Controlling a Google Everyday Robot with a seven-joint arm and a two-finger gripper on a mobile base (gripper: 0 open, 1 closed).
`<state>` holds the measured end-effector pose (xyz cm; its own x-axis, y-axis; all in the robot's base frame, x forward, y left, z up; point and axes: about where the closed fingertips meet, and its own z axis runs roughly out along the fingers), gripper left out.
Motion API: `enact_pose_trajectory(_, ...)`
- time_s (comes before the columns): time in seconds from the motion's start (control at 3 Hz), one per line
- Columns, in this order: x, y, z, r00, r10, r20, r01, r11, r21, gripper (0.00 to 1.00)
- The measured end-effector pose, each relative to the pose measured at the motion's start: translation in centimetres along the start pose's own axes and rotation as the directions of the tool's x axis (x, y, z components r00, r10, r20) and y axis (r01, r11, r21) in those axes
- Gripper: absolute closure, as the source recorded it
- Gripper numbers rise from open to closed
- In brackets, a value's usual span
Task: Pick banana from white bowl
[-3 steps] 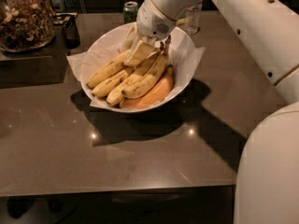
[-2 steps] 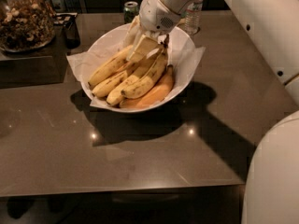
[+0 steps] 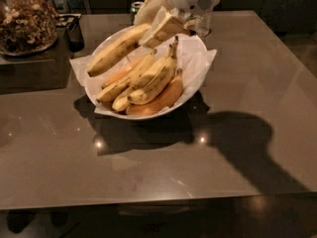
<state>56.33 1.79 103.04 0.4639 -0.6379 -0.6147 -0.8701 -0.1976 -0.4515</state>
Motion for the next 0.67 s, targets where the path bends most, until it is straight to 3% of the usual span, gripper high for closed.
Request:
enact_pose_trajectory(0.33,-2.7,2.9,-3.7,0.997,-0.010,0.071,0.004,0.9969,0.079,1.00)
enact_pose_trajectory(0.67,-1.7,3.8,-5.1,0.998,0.021,0.067,-0.027,0.9949,0.097,1.00)
